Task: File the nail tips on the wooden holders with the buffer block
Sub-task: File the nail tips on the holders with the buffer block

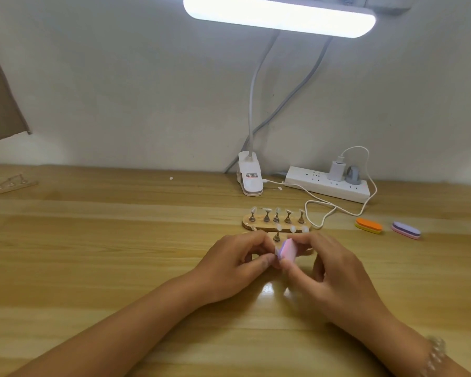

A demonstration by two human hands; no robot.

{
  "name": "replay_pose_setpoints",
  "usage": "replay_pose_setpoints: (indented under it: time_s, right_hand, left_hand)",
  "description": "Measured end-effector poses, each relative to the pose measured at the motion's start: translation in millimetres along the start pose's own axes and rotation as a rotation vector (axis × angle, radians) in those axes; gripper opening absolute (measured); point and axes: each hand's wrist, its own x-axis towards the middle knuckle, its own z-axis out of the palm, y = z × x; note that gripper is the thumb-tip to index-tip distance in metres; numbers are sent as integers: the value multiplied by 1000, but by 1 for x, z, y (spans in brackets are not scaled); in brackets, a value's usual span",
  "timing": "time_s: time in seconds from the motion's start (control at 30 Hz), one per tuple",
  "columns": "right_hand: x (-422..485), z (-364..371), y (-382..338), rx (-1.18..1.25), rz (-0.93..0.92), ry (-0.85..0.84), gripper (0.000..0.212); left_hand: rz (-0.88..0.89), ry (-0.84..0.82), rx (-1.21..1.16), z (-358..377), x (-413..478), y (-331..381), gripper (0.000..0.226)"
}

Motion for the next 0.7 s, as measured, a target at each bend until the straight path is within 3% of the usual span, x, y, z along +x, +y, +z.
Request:
replay_pose_setpoints:
  time_s: [0.13, 0.3, 0.4, 0.53, 0.7]
  right_hand:
    - [-1, 2, 5, -65, -6, -17, 33]
    - [2, 1, 5, 42, 35, -15, 27]
    - [2, -1, 6, 105, 38, 66, 40]
    - [-3, -1, -1, 10, -76, 12, 44]
    - [0, -1, 0, -39, -36, 44, 42]
  left_hand:
    - [17, -23, 11, 1, -3, 1, 7]
    - [-21, -33, -41, 0, -2, 3, 8]
    - [-14, -46, -62, 0, -3, 3, 12]
    - [-29, -56, 31, 0, -2, 1, 16]
    - [-22, -58, 53, 0, 0, 0, 16]
